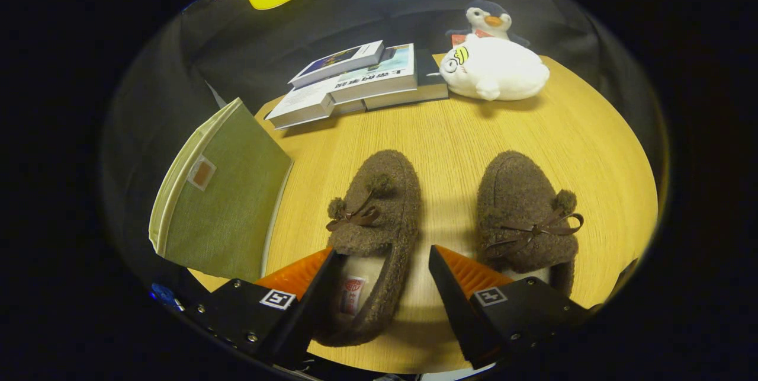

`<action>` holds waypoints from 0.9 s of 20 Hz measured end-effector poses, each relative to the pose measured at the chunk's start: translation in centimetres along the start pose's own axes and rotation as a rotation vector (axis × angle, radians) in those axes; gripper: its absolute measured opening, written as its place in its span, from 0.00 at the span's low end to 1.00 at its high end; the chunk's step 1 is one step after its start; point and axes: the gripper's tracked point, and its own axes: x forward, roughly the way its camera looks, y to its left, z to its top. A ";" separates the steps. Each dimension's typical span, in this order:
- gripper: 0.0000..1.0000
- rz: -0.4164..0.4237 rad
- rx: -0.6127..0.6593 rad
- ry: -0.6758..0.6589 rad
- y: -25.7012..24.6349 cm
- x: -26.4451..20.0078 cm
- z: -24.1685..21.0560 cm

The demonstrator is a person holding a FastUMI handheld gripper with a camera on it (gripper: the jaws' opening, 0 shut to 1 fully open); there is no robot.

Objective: Open the storage box then place both shoes into the box .Put the left shoe in first, then the right shoe, with the right side of both shoes facing outward in a uniform manner.

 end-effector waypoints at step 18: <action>0.00 -0.039 0.182 0.062 -0.4 0.2 -0.4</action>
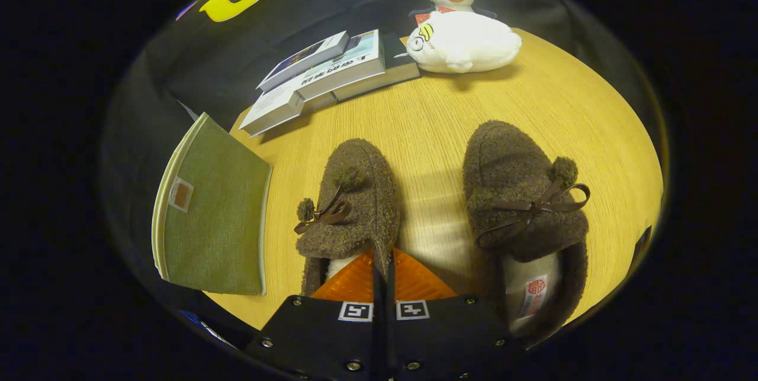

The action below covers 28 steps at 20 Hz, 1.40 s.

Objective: Open the storage box then place both shoes into the box .Put the left shoe in first, then the right shoe, with the right side of both shoes facing outward in a uniform manner.

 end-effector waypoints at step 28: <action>0.00 0.283 0.106 -0.122 21.1 -9.0 9.1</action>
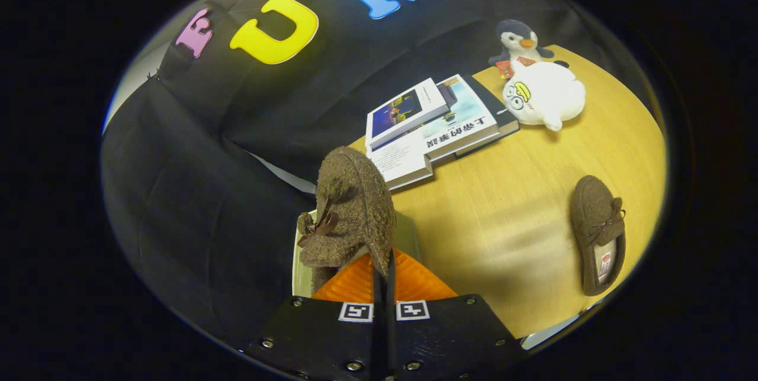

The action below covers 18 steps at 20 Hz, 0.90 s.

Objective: Open the storage box then place both shoes into the box .Put the left shoe in first, then the right shoe, with the right side of both shoes facing outward in a uniform manner.

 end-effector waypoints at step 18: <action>0.00 -0.006 -0.032 0.119 6.9 10.0 -7.9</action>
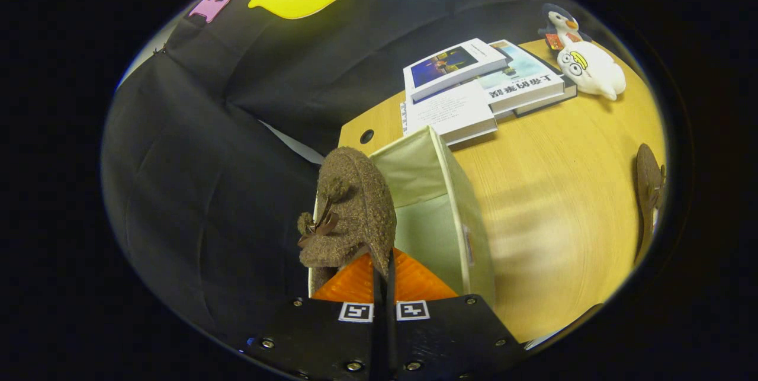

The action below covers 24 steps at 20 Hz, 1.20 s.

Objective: Open the storage box then place both shoes into the box .Put the left shoe in first, then the right shoe, with the right side of both shoes facing outward in a uniform manner.

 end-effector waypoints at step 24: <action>0.97 0.064 -0.114 0.063 3.0 2.0 -3.6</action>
